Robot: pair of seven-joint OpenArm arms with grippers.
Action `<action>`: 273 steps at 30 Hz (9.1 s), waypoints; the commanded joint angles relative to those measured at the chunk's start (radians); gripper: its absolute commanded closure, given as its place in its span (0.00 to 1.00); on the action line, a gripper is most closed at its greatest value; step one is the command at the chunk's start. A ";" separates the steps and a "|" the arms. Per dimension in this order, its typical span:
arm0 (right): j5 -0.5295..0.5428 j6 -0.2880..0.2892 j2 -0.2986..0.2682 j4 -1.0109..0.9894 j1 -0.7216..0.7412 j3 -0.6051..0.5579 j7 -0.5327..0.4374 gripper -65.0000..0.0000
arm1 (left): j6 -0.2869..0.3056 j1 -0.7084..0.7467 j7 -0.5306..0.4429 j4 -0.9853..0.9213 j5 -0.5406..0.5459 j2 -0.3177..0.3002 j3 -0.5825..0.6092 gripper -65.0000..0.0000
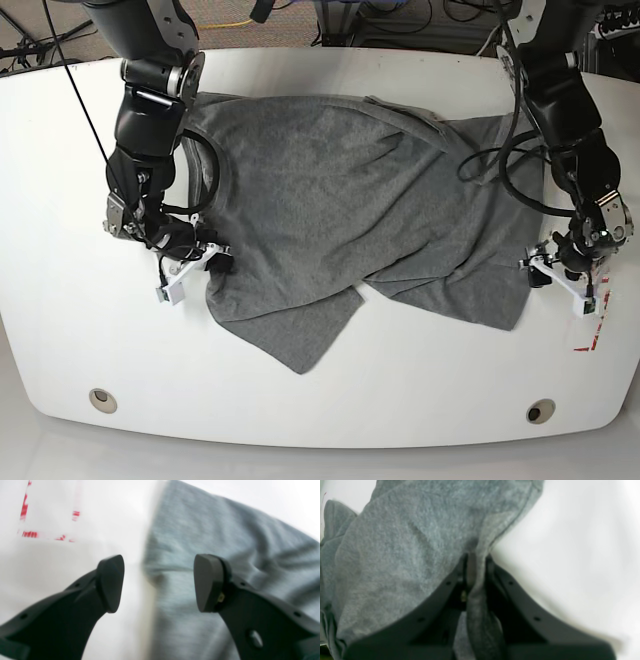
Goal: Fold the T-shirt properly
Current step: 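Move both grippers to the shirt's hem corners and grasp them, then lift the hem with both grippers and stretch it taut, then drag the held hem across the shirt toward the collar with both grippers, then pull the left gripper's corner outward to spread the shirt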
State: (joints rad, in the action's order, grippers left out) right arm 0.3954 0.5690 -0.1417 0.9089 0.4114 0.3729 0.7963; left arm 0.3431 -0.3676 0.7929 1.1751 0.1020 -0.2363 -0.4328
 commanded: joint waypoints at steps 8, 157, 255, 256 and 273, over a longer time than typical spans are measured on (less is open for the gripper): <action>0.015 0.007 -0.006 0.016 0.027 -0.001 -0.008 0.96 | 0.057 -0.138 -0.157 -0.327 0.020 -0.100 0.004 0.37; 0.132 0.129 -0.187 0.766 -0.596 0.150 0.344 1.00 | 0.355 0.718 0.420 0.817 0.078 0.045 -0.133 0.90; 0.221 0.129 -0.083 0.766 -0.586 0.166 0.343 0.99 | 0.355 0.882 0.425 0.816 0.158 0.016 -0.277 0.99; 0.221 0.129 -0.083 0.766 -0.584 0.166 0.343 0.99 | 0.355 0.887 0.425 0.816 0.158 0.018 -0.281 0.99; 0.230 0.129 -0.088 0.774 -0.592 0.170 0.351 0.93 | 0.355 0.944 0.425 0.805 0.153 -0.011 -0.269 0.51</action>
State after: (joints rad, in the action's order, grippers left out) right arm 0.6071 0.6968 -0.2108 1.6550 -0.1844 0.5331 1.1561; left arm 0.6975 0.5686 1.2228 1.9671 0.2588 -0.2352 -0.6964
